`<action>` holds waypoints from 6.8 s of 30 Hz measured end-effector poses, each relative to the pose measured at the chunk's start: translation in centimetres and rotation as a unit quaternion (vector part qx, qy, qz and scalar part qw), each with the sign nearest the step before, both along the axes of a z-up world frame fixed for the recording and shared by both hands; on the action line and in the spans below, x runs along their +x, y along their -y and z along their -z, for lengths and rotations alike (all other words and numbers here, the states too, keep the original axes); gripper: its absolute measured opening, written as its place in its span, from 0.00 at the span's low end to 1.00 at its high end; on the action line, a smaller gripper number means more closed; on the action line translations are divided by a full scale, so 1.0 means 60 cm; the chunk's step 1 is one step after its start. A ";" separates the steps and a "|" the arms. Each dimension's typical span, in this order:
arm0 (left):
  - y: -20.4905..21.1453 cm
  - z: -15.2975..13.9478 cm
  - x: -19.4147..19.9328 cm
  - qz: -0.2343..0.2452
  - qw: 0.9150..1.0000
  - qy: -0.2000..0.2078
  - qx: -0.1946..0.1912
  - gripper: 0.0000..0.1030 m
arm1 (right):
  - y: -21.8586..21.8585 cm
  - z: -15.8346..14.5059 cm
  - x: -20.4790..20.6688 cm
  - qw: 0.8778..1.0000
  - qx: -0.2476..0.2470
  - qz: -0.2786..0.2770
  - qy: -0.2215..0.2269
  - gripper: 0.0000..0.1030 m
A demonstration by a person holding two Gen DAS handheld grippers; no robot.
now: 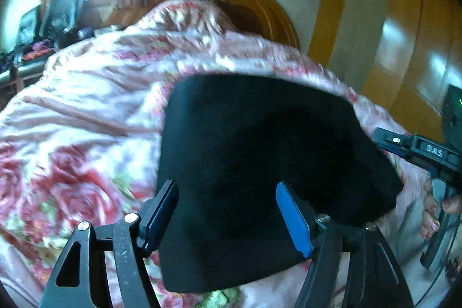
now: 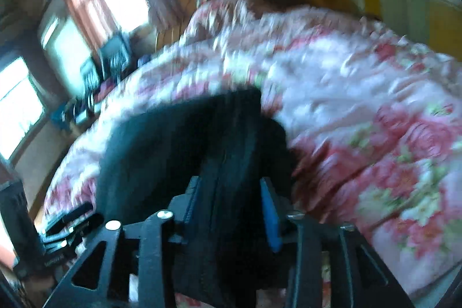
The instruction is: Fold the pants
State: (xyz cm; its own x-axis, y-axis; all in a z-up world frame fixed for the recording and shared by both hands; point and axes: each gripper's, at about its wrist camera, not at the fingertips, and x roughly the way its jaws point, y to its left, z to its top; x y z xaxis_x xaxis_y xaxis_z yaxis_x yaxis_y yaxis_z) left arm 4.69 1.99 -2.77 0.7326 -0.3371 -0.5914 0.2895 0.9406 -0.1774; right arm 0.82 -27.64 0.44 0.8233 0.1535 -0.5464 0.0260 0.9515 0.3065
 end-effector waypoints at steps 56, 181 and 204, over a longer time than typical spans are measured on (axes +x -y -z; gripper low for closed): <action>0.097 0.016 0.143 -0.045 0.998 -0.043 0.033 0.72 | -0.103 0.039 0.062 0.992 -0.086 -0.087 -0.040 0.44; 0.071 -0.014 0.270 0.024 0.999 -0.018 -0.012 0.34 | 0.046 0.033 0.321 0.997 0.015 -0.072 -0.017 0.46; 0.027 0.071 0.208 -0.055 0.994 -0.079 -0.049 0.79 | 0.062 0.087 0.289 0.995 -0.015 0.016 -0.096 0.72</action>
State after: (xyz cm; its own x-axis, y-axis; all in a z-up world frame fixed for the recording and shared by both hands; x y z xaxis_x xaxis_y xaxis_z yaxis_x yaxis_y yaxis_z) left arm 17.18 0.40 -7.01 0.6681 -0.3229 -0.6704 0.1476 0.9405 -0.3060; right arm 18.19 -31.34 -4.76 0.7072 0.1105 -0.6984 0.1122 0.9577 0.2651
